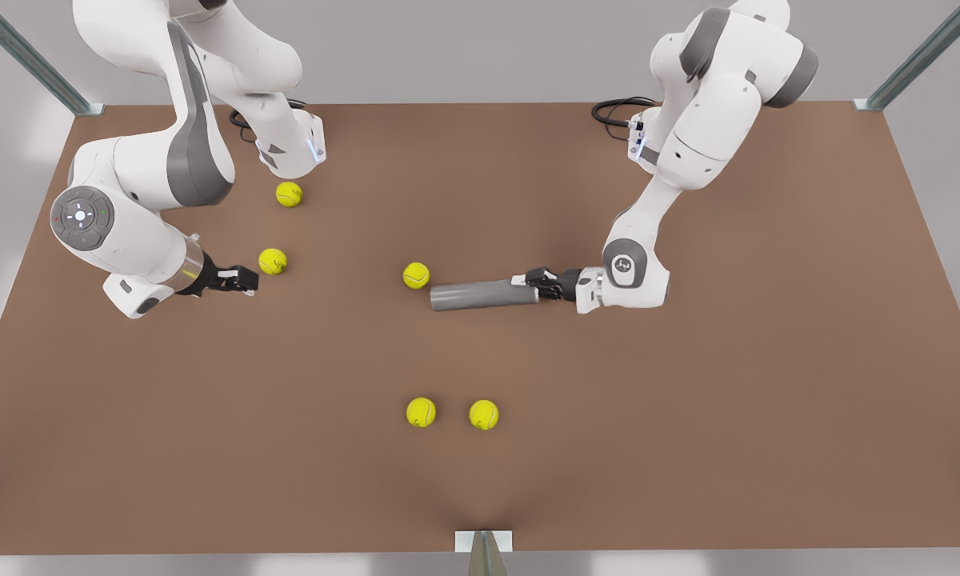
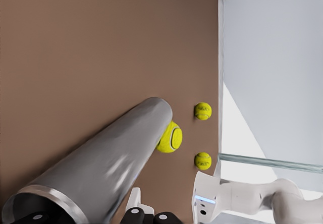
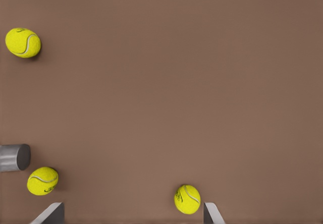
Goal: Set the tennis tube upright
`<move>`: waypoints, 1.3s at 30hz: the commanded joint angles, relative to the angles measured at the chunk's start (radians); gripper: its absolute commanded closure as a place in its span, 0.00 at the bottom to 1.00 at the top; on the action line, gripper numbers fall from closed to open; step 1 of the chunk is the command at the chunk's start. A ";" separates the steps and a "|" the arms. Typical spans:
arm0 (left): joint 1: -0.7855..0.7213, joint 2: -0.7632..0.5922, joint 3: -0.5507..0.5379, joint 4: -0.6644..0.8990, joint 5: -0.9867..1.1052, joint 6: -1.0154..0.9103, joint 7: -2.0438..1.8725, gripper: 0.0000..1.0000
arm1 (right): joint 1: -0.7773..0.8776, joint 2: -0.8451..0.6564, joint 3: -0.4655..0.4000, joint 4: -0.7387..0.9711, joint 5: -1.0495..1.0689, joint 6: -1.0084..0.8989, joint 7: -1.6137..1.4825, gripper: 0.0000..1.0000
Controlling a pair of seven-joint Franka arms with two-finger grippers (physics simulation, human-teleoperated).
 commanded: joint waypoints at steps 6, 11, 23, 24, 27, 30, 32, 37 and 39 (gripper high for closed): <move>0.000 -0.005 -0.003 -0.001 0.002 0.000 0.000 0.64 | 0.000 0.000 0.000 0.000 0.000 0.000 0.000 0.00; 0.000 -0.013 -0.009 -0.005 0.003 0.000 0.000 0.67 | 0.000 0.000 0.000 0.000 0.000 0.000 0.000 0.00; 0.000 -0.046 -0.018 -0.021 0.003 0.000 -0.009 0.67 | 0.000 0.000 0.000 0.000 0.000 0.002 0.000 0.00; 0.000 -0.048 -0.018 -0.021 0.003 0.000 -0.009 0.67 | 0.000 0.000 0.000 0.000 0.000 0.002 0.000 0.00; 0.000 -0.056 -0.018 -0.027 0.003 0.000 -0.009 0.67 | 0.000 0.000 0.000 0.000 -0.002 0.002 0.000 0.00; 0.000 -0.062 -0.020 -0.027 0.003 0.000 -0.012 0.67 | 0.000 0.000 0.000 0.000 0.000 0.002 0.000 0.00; 0.000 -0.066 -0.020 -0.027 0.003 0.000 -0.014 0.67 | 0.000 0.000 0.000 0.000 0.000 0.002 0.000 0.00; 0.000 -0.069 -0.020 -0.028 0.003 -0.002 -0.014 0.70 | 0.002 0.000 0.000 0.000 0.000 0.002 0.000 0.00; 0.000 -0.071 -0.020 -0.028 0.003 -0.002 -0.014 0.72 | 0.002 0.000 0.000 0.000 0.000 0.002 0.000 0.00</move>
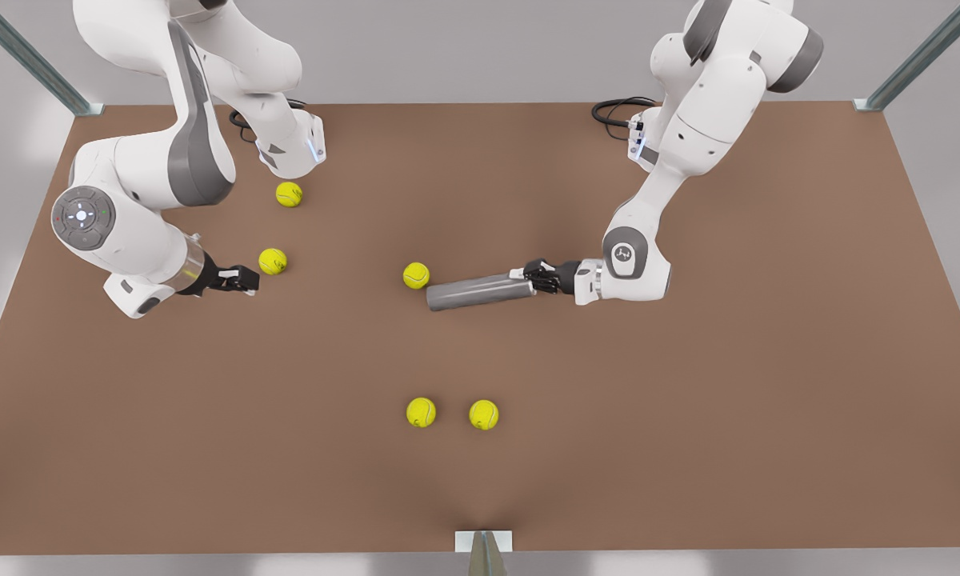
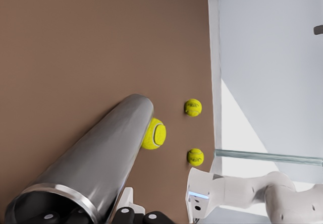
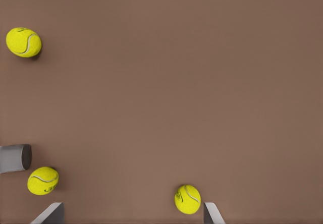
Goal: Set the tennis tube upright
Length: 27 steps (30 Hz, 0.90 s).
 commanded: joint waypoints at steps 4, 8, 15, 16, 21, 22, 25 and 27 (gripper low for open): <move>0.000 -0.005 0.000 -0.001 0.001 -0.002 0.000 0.76 | -0.002 0.000 0.000 0.000 0.000 -0.001 0.000 0.00; 0.000 -0.018 0.000 -0.007 0.003 -0.006 -0.002 0.77 | -0.002 0.000 0.000 0.000 0.000 0.000 0.000 0.00; 0.000 -0.032 0.001 -0.014 0.022 -0.008 -0.005 0.79 | -0.002 0.000 0.000 0.000 0.000 0.000 0.000 0.00; 0.003 -0.041 0.005 -0.013 0.085 -0.021 -0.061 0.79 | -0.002 0.000 0.000 0.000 0.000 0.000 0.000 0.00; 0.005 -0.060 0.009 -0.011 0.101 -0.035 -0.087 0.79 | -0.002 0.000 0.000 0.000 0.000 0.000 0.000 0.00; 0.006 -0.066 0.012 -0.010 0.125 -0.043 -0.107 0.79 | -0.002 0.000 0.000 0.000 -0.002 0.000 0.000 0.00; 0.006 -0.083 0.028 -0.010 0.127 -0.051 -0.126 0.79 | -0.002 0.000 0.000 0.000 0.000 0.000 0.000 0.00; 0.024 -0.115 0.028 -0.005 0.200 -0.052 -0.207 0.79 | 0.000 0.001 0.000 0.000 -0.002 -0.001 0.000 0.00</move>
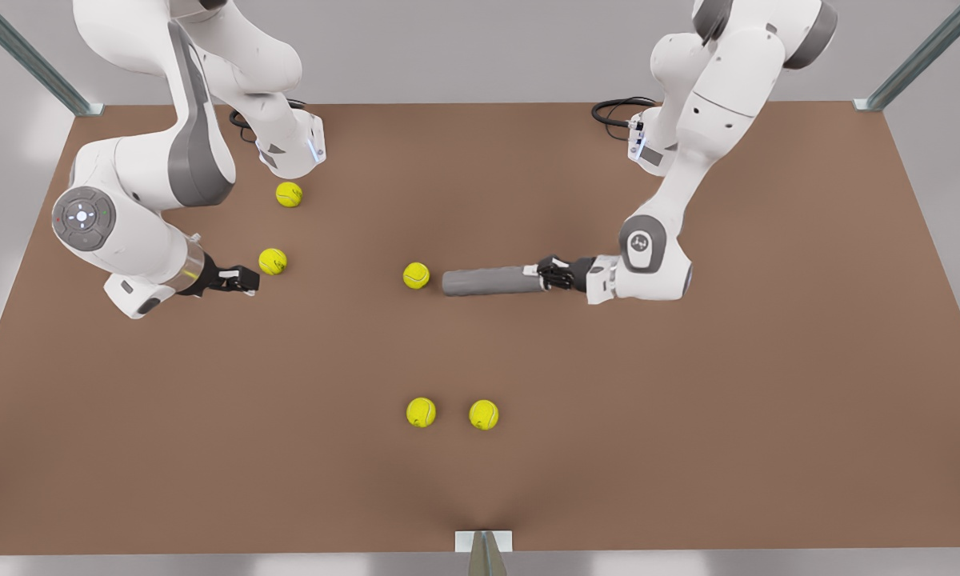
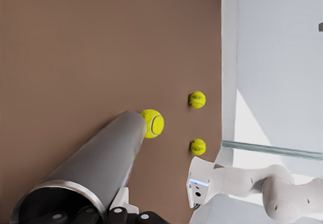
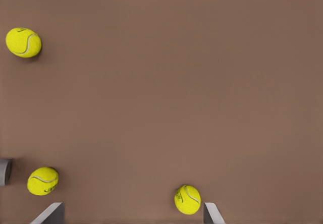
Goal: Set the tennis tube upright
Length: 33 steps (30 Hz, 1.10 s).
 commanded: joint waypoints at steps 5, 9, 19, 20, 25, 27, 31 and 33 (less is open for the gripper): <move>0.024 -0.033 0.000 0.002 0.065 -0.006 -0.058 0.79 | 0.000 0.000 0.000 0.000 -0.001 0.000 0.000 0.00; 0.032 -0.047 0.044 0.012 0.083 -0.023 -0.072 0.79 | -0.002 0.001 0.000 0.000 -0.001 0.000 0.000 0.00; 0.041 -0.073 0.100 0.054 0.163 -0.045 -0.172 0.79 | 0.000 0.004 0.000 0.000 -0.001 0.001 0.000 0.00; 0.044 -0.078 0.100 0.055 0.183 -0.045 -0.173 0.79 | 0.000 0.004 0.000 0.000 -0.001 0.001 0.000 0.00; 0.049 -0.081 0.133 0.072 0.249 -0.045 -0.199 0.79 | 0.000 0.004 0.000 0.000 -0.001 0.000 0.000 0.00; 0.050 -0.095 0.144 0.094 0.329 -0.045 -0.256 0.79 | 0.000 0.004 0.000 0.000 -0.001 0.000 0.000 0.00; 0.072 -0.115 0.153 0.124 0.433 -0.068 -0.330 0.79 | -0.002 0.003 0.000 0.000 -0.001 0.000 0.000 0.00; 0.072 -0.116 0.167 0.154 0.481 -0.089 -0.365 0.79 | -0.002 0.003 0.000 0.000 -0.001 0.000 0.000 0.00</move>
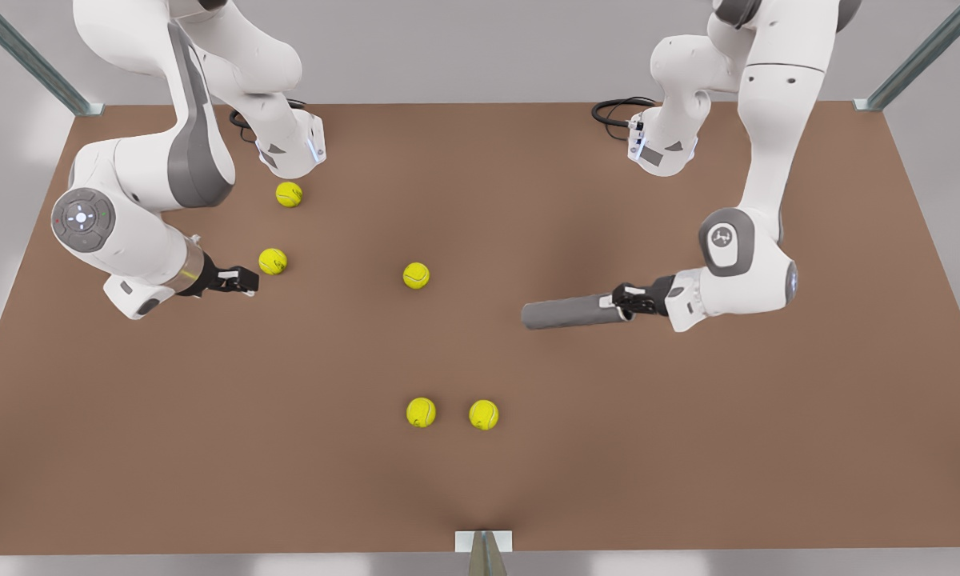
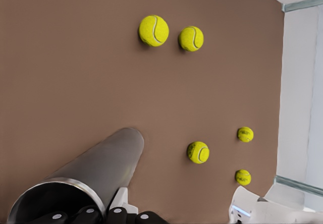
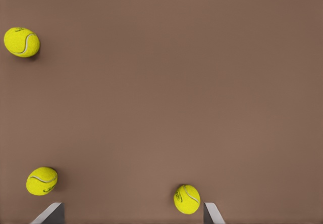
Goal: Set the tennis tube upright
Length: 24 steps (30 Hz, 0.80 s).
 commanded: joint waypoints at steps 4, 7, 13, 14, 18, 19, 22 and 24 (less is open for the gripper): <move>0.003 -0.006 0.022 0.081 0.236 -0.058 -0.121 0.79 | 0.000 -0.001 0.000 0.000 -0.002 0.000 0.000 0.00; 0.003 -0.006 0.037 0.142 0.339 -0.108 -0.179 0.79 | 0.000 0.002 -0.001 0.012 -0.002 -0.012 0.000 0.00; 0.001 -0.007 0.091 0.214 0.523 -0.151 -0.260 0.79 | 0.000 0.004 0.000 0.012 -0.002 -0.012 0.000 0.00; 0.003 -0.006 0.092 0.234 0.546 -0.154 -0.291 0.79 | 0.000 0.004 0.000 0.012 -0.002 -0.012 0.000 0.00; 0.003 -0.013 0.101 0.273 0.659 -0.168 -0.337 0.79 | -0.010 0.004 0.000 0.014 -0.002 -0.012 -0.002 0.00; 0.001 -0.013 0.101 0.277 0.699 -0.168 -0.357 0.79 | -0.014 0.004 0.000 0.025 0.000 -0.020 -0.003 0.00; 0.003 -0.012 0.103 0.279 0.779 -0.164 -0.433 0.79 | -0.014 0.004 0.000 0.028 -0.002 -0.026 -0.003 0.00; 0.003 -0.004 0.114 0.279 0.785 -0.153 -0.458 0.79 | -0.014 0.004 0.000 0.028 -0.002 -0.026 -0.003 0.00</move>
